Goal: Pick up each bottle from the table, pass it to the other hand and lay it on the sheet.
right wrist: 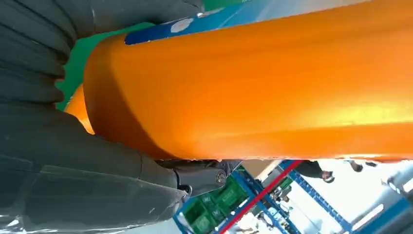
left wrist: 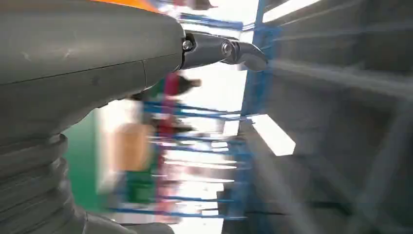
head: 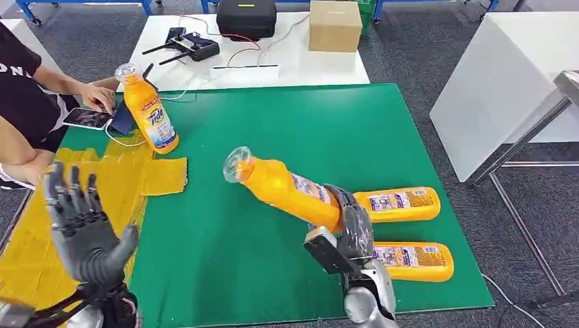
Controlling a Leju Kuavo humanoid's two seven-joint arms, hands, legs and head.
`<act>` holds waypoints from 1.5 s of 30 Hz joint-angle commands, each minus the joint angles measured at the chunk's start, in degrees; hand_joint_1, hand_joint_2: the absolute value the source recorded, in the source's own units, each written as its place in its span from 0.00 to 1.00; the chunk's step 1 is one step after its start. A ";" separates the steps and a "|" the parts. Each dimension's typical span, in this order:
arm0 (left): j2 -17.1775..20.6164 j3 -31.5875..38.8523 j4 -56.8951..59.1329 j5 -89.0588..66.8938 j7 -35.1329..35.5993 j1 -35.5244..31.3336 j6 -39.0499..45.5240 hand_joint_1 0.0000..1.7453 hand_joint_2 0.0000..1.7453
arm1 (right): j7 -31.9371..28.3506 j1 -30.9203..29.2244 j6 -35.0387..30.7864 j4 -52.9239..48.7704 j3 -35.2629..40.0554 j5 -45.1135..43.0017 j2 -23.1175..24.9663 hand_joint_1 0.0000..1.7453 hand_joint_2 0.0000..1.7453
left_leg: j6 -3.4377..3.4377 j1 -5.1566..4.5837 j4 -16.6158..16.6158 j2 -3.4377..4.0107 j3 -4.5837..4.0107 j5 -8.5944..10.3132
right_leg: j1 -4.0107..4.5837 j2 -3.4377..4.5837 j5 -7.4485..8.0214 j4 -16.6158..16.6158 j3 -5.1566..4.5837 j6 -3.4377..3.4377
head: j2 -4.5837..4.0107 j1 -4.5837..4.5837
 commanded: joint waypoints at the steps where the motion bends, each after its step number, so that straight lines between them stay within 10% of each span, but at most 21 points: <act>1: 5.04 -7.70 16.62 -5.99 2.33 -5.10 2.28 0.00 1.00 | -0.72 -2.60 2.23 1.52 -4.70 -1.66 1.84 1.00 1.00 | -0.07 -0.01 -0.09 -0.10 0.13 0.03 | -0.01 -0.13 -0.02 -0.06 0.15 -0.02 | 0.00 -0.02; 45: 6.69 -12.42 23.75 2.98 4.46 -10.87 -3.38 0.00 1.00 | -8.40 -8.78 6.12 15.62 9.56 -5.96 6.95 1.00 1.00 | -0.12 0.08 -0.05 0.00 0.15 -0.03 | 0.06 -0.05 -0.04 -0.03 0.19 -0.04 | 0.00 0.00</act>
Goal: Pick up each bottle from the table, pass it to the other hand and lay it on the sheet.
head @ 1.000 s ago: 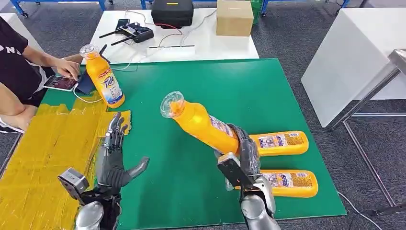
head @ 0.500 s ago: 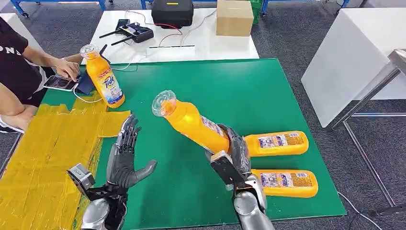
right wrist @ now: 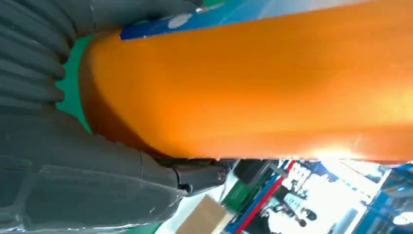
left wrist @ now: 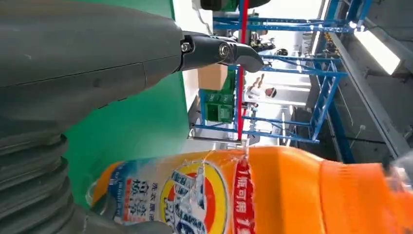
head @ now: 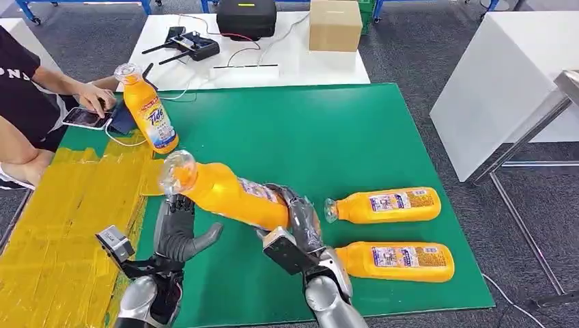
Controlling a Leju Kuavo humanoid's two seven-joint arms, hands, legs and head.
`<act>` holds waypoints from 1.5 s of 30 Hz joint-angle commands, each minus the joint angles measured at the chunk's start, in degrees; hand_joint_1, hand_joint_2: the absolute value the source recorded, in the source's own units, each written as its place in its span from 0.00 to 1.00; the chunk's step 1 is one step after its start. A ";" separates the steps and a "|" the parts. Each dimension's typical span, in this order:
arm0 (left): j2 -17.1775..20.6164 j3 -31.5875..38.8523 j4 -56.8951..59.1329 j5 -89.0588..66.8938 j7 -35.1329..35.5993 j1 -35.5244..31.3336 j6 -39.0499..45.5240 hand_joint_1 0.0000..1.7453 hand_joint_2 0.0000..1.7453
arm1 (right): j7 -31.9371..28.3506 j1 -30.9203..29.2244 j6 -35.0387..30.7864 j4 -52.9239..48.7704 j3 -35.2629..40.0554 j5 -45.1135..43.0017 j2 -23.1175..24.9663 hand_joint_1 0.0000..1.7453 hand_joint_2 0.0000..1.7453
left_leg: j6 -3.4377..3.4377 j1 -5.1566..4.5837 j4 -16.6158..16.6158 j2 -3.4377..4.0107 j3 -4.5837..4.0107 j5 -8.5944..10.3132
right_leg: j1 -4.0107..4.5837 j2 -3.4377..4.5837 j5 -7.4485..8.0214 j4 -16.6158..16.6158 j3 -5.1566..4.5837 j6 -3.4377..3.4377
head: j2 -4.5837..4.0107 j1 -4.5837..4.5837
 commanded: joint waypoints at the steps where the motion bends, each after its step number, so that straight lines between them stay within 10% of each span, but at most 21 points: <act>1: 1.61 -0.50 4.24 0.09 0.33 -2.33 -0.23 0.00 1.00 | -0.18 -2.38 -0.08 4.29 2.80 -0.24 -0.68 1.00 1.00 | -0.10 0.06 -0.04 0.04 0.21 -0.05 | 0.06 -0.02 -0.04 -0.06 0.21 -0.04 | 0.00 -0.02; 45: 1.45 -2.51 7.28 1.89 -0.12 -4.19 -2.42 0.00 1.00 | 0.74 -7.33 -2.97 18.30 12.10 0.58 0.57 0.97 1.00 | -0.16 0.09 -0.02 0.01 0.23 -0.06 | 0.09 -0.06 -0.07 -0.03 0.24 -0.06 | 0.00 0.00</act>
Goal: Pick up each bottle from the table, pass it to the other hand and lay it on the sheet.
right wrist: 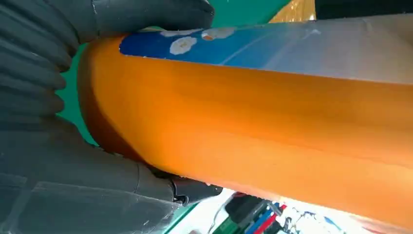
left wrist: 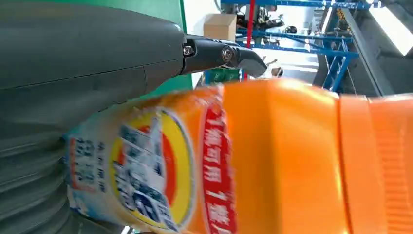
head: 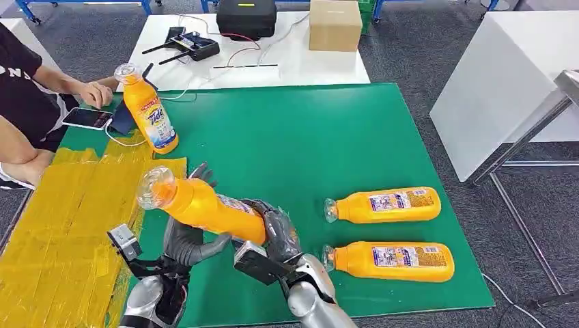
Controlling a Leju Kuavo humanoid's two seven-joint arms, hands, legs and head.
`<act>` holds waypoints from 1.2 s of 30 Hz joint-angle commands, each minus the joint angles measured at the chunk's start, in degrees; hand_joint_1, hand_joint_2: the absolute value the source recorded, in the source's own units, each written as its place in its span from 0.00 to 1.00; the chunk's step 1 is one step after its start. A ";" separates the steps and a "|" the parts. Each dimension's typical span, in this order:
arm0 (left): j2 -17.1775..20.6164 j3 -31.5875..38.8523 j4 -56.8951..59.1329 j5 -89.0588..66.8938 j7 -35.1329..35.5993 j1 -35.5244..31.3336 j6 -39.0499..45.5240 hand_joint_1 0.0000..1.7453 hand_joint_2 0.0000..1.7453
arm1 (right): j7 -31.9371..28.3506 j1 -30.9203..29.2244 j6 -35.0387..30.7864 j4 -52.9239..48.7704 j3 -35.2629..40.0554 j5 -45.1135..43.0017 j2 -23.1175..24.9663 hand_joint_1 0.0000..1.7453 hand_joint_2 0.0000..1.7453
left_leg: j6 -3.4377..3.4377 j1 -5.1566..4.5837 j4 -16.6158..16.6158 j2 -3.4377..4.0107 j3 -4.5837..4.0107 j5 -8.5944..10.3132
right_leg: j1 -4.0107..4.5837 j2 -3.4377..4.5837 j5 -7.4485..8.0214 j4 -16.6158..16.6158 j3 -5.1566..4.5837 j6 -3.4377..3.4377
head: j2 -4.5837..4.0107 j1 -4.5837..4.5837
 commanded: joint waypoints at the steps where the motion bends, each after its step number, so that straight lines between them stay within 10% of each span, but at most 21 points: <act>1: 1.16 -1.04 3.81 0.23 0.19 -3.25 -0.06 0.00 1.00 | 0.08 -2.43 0.02 5.64 2.66 0.08 0.96 0.97 1.00 | -0.12 0.08 -0.02 0.01 0.20 -0.07 | 0.08 -0.06 -0.06 -0.03 0.22 -0.05 | 0.00 0.00; 26: 1.19 -1.57 5.49 2.89 -0.33 -3.94 -2.62 0.01 1.00 | 0.72 -3.75 -0.08 10.21 8.81 -1.50 0.96 1.00 1.00 | -0.09 0.05 -0.02 0.01 0.13 -0.05 | 0.05 -0.04 -0.05 -0.02 0.14 -0.04 | 0.00 0.00; 27: 1.31 -1.48 5.84 3.11 -0.34 -4.21 -2.73 0.36 1.00 | 0.87 -3.62 -0.14 10.54 10.27 -2.07 0.96 1.00 1.00 | -0.12 0.08 -0.02 0.01 0.20 -0.07 | 0.08 -0.05 -0.07 -0.03 0.21 -0.05 | 0.00 0.00; 28: 1.19 -1.45 6.05 3.45 -0.40 -4.33 -2.89 0.94 1.00 | 0.77 -3.64 -0.95 10.95 11.36 -2.90 0.96 1.00 1.00 | -0.15 0.10 -0.01 0.01 0.25 -0.10 | 0.10 -0.07 -0.09 -0.03 0.26 -0.06 | 0.00 0.00; 36: 1.29 -1.84 5.21 6.28 -1.19 -4.04 -5.27 1.00 1.00 | 0.20 -5.05 -2.38 12.23 11.23 -4.22 0.96 1.00 1.00 | -0.07 0.04 -0.01 -0.05 0.08 -0.02 | 0.04 -0.09 -0.04 -0.02 0.10 -0.03 | 0.00 0.00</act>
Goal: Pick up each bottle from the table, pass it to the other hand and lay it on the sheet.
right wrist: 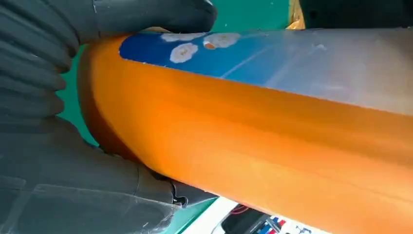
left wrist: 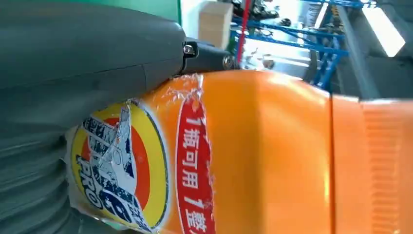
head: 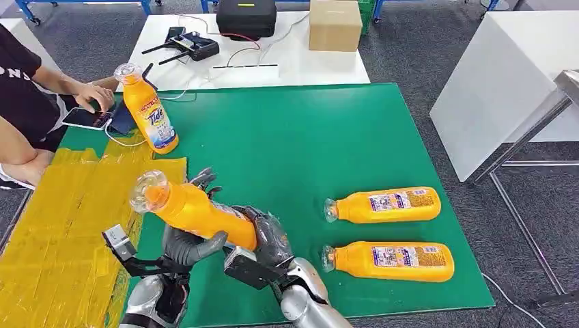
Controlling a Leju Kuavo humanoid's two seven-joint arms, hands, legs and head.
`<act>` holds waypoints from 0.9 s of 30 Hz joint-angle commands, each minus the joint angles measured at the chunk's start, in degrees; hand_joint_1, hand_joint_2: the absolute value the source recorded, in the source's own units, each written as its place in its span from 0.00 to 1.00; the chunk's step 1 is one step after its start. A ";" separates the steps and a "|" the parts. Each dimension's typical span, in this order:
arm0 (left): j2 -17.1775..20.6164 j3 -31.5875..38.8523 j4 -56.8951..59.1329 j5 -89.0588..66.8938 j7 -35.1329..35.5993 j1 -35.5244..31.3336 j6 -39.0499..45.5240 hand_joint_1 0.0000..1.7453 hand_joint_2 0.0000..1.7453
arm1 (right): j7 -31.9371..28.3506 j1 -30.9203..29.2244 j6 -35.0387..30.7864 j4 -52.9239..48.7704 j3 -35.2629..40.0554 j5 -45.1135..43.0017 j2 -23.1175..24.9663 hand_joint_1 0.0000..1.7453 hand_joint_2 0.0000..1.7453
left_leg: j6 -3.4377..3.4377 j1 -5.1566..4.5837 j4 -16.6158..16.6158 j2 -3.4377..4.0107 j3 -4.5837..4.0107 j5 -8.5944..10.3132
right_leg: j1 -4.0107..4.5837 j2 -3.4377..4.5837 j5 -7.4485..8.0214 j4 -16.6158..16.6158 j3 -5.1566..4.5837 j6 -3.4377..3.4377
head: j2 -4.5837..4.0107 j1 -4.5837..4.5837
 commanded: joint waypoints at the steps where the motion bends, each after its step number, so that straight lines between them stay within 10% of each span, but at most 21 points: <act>1: 0.83 -1.39 3.26 1.54 0.21 -3.34 -0.99 1.00 1.00 | -0.62 -2.38 0.39 6.34 3.17 1.90 1.20 1.00 1.00 | -0.10 0.06 -0.01 -0.07 0.12 -0.04 | 0.06 -0.12 -0.06 -0.02 0.15 -0.04 | 0.00 -0.02; 27: 0.93 -3.51 0.24 0.44 -0.19 -3.93 -0.64 1.00 1.00 | -1.11 -2.22 1.01 3.81 -1.48 3.01 1.20 1.00 1.00 | -0.09 0.06 0.04 -0.12 0.06 -0.04 | 0.07 -0.17 -0.07 0.01 0.09 -0.03 | 0.00 -0.04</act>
